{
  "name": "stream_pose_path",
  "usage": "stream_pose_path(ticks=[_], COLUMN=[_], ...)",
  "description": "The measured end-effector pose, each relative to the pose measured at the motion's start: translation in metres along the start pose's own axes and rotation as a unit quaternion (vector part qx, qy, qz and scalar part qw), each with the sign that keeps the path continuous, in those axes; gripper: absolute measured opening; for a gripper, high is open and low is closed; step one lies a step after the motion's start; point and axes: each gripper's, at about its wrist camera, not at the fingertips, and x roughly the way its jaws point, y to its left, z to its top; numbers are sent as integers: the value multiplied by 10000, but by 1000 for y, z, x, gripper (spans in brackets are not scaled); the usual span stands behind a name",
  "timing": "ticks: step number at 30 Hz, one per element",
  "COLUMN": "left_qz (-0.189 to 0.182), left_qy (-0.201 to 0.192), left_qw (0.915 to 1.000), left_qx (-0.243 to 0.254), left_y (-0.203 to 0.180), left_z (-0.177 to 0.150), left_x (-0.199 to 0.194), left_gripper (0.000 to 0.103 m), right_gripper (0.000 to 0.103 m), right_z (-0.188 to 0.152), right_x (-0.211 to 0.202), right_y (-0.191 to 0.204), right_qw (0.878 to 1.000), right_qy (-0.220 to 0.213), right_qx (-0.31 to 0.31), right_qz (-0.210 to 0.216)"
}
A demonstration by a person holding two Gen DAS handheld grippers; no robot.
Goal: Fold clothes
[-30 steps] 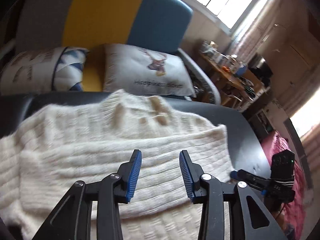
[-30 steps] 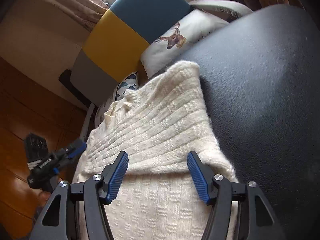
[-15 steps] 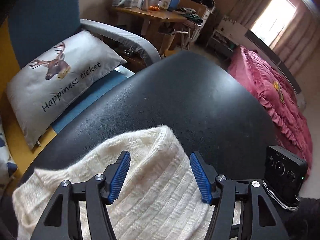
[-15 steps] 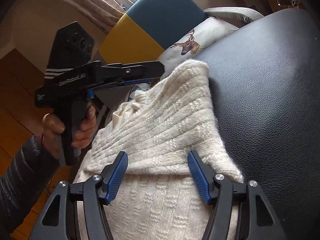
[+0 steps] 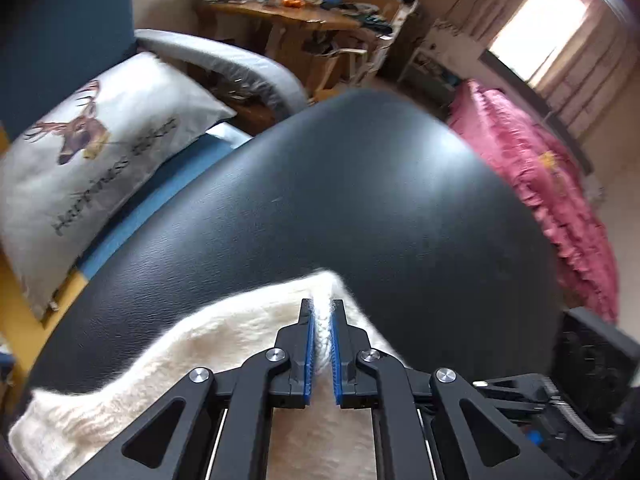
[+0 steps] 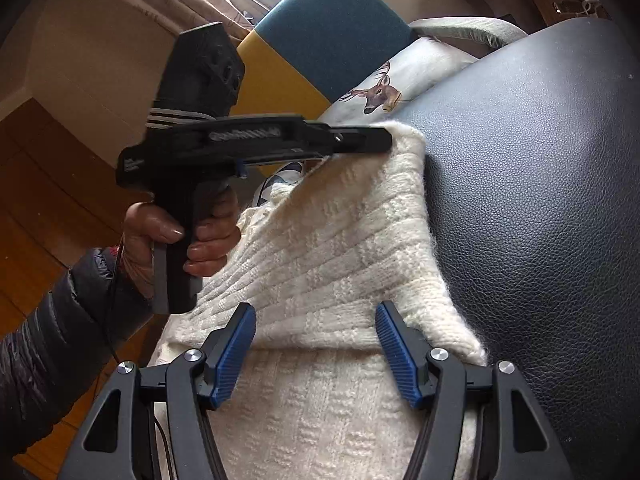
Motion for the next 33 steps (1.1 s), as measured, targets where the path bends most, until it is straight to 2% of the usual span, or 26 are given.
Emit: stream_pose_path(ticks=[2, 6, 8, 11, 12, 13, 15, 17, 20, 23, 27, 31, 33], left_qz=[-9, 460, 594, 784, 817, 818, 799, 804, 1022, 1214, 1363, 1632, 1578], left_qy=[-135, -214, -284, -780, -948, -1089, -1331, -1400, -1495, -1617, -1737, -1696, -1807], left_qw=[9998, 9986, 9978, 9931, 9906, 9879, 9817, 9785, 9737, 9653, 9503, 9387, 9374], left_qx=[-151, 126, 35, -391, -558, -746, -1107, -1287, -1380, -1652, -2197, -2517, -2525], left_y=[6, -11, -15, -7, -4, 0, 9, 13, 15, 27, 56, 80, 83], left_z=[-4, -7, -5, -13, -20, -29, -51, -81, -125, -165, -208, -240, -251], left_x=[0, -5, -12, -43, -53, -63, -82, -95, -116, -135, -151, -151, -150], left_gripper=[9, 11, 17, 42, 57, 63, 62, 62, 62, 62, 62, 62, 62], right_gripper=[64, 64, 64, 64, 64, 64, 64, 64, 64, 64, 64, 64, 64], right_z=[-1, -1, -1, 0, 1, 1, 1, 3, 13, 37, 72, 91, 89], right_x=[1, 4, 4, 4, 5, 5, 3, 2, -4, 5, 42, 97, 102], right_y=[3, 7, 6, 3, 2, 1, 0, 6, 24, 38, 43, 22, 20], right_qw=[9999, 9994, 9994, 9996, 9997, 9998, 9998, 9990, 9950, 9877, 9776, 9633, 9566], right_qy=[16, 46, 46, 37, 34, 28, 11, 56, -75, -105, 57, 732, 602], right_qx=[-96, -209, -214, -169, -147, -123, -110, -220, -668, -1159, -1610, -1693, -1931], right_qz=[-115, -278, -286, -232, -205, -175, -179, -379, -736, -1045, -1357, -1950, -2099])
